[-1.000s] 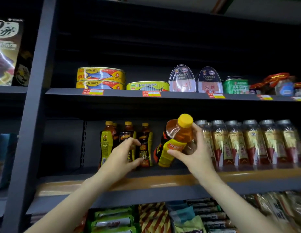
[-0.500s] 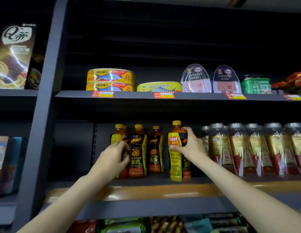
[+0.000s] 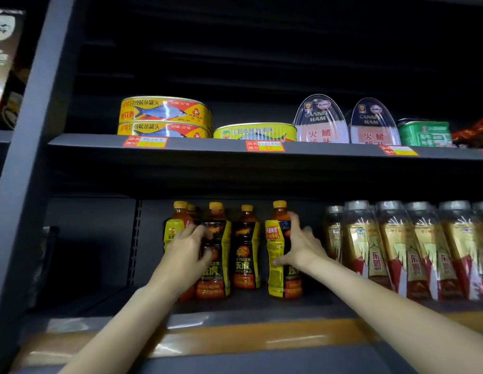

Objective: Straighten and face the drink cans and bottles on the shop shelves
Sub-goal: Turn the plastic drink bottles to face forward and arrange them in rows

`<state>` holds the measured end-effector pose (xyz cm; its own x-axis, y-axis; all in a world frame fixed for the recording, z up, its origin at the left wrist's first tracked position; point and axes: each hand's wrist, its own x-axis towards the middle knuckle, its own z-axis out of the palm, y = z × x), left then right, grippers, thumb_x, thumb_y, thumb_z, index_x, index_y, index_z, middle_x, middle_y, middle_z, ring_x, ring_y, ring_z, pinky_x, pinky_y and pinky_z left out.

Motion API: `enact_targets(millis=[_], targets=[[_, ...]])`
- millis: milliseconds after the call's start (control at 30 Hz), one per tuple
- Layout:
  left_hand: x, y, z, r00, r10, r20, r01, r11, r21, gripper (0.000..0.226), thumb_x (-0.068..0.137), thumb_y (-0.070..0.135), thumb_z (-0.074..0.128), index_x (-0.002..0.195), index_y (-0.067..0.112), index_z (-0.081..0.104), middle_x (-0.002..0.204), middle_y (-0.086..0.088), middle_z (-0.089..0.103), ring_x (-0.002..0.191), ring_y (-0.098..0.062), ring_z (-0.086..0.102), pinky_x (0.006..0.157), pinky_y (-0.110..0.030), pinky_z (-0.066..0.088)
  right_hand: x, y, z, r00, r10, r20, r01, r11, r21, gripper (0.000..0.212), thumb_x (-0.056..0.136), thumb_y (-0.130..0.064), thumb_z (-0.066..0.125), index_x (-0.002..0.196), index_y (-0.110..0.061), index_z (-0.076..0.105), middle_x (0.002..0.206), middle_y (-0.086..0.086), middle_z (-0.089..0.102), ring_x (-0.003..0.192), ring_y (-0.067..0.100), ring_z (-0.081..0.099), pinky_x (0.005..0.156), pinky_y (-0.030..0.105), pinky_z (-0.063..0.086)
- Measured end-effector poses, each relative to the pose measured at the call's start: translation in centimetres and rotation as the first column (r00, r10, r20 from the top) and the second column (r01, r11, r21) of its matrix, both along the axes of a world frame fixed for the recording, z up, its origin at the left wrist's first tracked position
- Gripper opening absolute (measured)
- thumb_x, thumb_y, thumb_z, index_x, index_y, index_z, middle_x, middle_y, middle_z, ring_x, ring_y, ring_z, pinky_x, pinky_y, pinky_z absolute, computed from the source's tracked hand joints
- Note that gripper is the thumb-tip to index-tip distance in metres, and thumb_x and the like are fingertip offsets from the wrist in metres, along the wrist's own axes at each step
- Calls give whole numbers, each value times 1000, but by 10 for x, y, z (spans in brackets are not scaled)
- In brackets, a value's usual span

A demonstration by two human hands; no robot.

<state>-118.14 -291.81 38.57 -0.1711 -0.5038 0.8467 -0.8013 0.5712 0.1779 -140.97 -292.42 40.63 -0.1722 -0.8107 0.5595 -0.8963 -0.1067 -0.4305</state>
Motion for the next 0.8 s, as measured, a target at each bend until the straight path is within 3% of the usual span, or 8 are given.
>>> enact_targets(millis=[67,167,333,400,500,600,700,800], targets=[[5,-1,-2,999,-9,-50,8,1000,-11,22,90,15,54,112,16,54,123,0,47,130,-22,37,94,-29,35,4,-5,-2,995,-79,-68,78,997,-9,113,73,-30,80,149,-26,-4,147,20,23,123,38,48,90,41,48],[8,-1,-1,998,-6,-55,4,999,-35,23,89,14,55,112,15,54,112,0,48,115,-25,46,84,-29,38,2,-8,-1,983,-136,-122,135,991,-14,113,74,-31,79,149,-20,-5,148,23,23,125,39,46,92,42,47],[7,-7,-5,987,110,116,-121,988,92,45,91,20,52,134,18,40,142,-5,36,128,-29,33,102,-44,37,6,-7,3,961,-232,-154,238,971,21,115,76,-35,77,150,-14,-9,152,24,11,127,39,43,93,42,46],[8,-11,-3,987,99,129,-111,990,87,50,91,20,51,138,21,37,146,-2,32,132,-27,29,105,-45,35,8,-2,6,914,-303,-269,278,952,-127,111,77,-43,74,150,-15,-6,153,18,4,133,38,32,95,43,44],[9,-12,-1,995,79,60,-81,996,28,50,91,19,49,139,22,37,148,2,29,136,-24,21,109,-45,30,20,-2,16,924,-165,-346,29,930,-366,96,83,-40,68,150,-20,2,150,16,11,135,36,26,99,44,43],[10,-12,1,993,115,-1,-115,993,-35,46,91,20,47,137,23,40,148,3,29,137,-23,18,108,-42,26,43,-25,31,960,126,-252,-173,969,-174,92,84,-33,70,151,-24,8,154,18,8,140,38,22,111,45,32],[12,-10,-1,990,143,8,-143,990,-14,46,92,21,47,137,23,41,148,3,29,139,-21,13,109,-42,23,56,-61,41,978,124,-167,-124,992,10,95,83,-26,71,151,-29,4,158,19,-2,144,40,11,115,47,23],[17,-9,-4,988,152,24,-153,988,15,45,92,21,47,136,23,42,148,3,28,140,-19,11,110,-44,20,64,-81,34,976,119,-182,-107,991,76,93,82,-22,73,151,-28,11,157,19,5,144,37,13,113,44,24]])
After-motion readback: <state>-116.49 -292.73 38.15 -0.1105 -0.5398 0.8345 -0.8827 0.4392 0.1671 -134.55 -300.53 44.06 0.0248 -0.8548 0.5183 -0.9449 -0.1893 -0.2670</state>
